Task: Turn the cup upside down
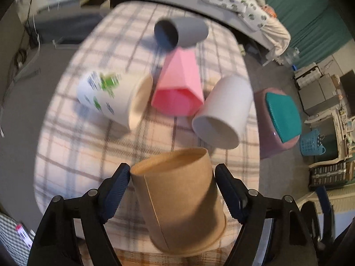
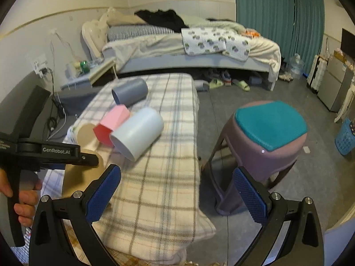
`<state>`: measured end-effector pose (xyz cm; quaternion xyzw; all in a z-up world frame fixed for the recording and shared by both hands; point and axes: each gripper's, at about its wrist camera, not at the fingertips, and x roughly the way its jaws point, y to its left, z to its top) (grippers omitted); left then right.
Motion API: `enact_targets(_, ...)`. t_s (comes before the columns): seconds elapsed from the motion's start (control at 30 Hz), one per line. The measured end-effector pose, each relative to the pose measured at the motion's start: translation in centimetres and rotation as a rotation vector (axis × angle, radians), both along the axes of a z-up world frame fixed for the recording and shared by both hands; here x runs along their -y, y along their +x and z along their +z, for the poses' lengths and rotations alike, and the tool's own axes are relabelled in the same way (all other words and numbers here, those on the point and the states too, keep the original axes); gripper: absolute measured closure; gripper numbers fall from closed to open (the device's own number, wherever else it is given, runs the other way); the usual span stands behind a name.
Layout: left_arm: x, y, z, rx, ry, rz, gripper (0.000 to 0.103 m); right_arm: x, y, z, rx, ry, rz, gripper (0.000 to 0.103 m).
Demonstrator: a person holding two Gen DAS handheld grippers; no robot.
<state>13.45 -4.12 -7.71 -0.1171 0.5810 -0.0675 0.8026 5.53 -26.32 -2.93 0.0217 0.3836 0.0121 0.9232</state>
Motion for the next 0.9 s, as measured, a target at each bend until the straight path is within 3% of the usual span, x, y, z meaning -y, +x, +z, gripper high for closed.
enact_targets(0.17,0.8,-2.2,2.6,0.187,0.143,-0.049,0.023,-0.4,-0.3,0.7,0.024,-0.020,0.009,0.001)
enact_targets(0.23,1.4,-2.7,2.2,0.213,0.187,-0.069,0.023,-0.5,-0.3,0.6,0.018,-0.015,0.008,0.001)
enact_targets(0.63,4.5,-3.1,-0.1,0.288,0.221,-0.149,0.023,0.0,-0.5,-0.2,0.002,-0.012,-0.013,0.001)
enact_targets(0.9,3.5,-5.1,2.1,0.360,0.198,-0.147,0.022,0.3,-1.1,0.3,0.012,-0.003,-0.017,0.001)
